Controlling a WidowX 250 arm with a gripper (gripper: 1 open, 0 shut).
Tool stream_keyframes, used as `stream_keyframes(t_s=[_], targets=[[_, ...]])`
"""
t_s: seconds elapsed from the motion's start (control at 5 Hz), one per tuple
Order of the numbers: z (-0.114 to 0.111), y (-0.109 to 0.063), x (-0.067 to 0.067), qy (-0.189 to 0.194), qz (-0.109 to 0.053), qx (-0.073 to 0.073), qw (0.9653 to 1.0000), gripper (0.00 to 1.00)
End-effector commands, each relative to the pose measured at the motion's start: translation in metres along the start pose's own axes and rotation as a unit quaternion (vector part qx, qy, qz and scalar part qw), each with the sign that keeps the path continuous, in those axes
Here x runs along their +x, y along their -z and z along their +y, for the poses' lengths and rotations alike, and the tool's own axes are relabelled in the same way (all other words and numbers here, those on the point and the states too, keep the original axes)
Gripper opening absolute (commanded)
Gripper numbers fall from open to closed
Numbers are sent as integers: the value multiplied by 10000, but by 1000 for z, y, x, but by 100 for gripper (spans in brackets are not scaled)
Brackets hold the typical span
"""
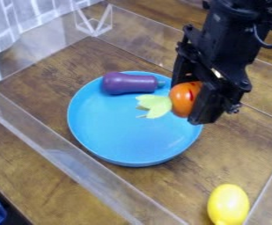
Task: Move the carrot to the left side
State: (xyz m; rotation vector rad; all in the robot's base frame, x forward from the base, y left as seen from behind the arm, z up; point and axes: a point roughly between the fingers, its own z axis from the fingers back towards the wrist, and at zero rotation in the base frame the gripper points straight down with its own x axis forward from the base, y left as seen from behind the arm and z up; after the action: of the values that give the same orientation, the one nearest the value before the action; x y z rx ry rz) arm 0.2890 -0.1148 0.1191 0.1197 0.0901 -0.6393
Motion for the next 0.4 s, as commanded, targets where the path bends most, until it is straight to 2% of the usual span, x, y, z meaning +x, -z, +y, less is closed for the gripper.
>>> stream_keyframes(t_s=[0.0, 0.2], targets=[[4, -28, -6, -69, -438, 138, 9989, 0], [7, -30, -8, -119, -488, 176, 9986, 0]])
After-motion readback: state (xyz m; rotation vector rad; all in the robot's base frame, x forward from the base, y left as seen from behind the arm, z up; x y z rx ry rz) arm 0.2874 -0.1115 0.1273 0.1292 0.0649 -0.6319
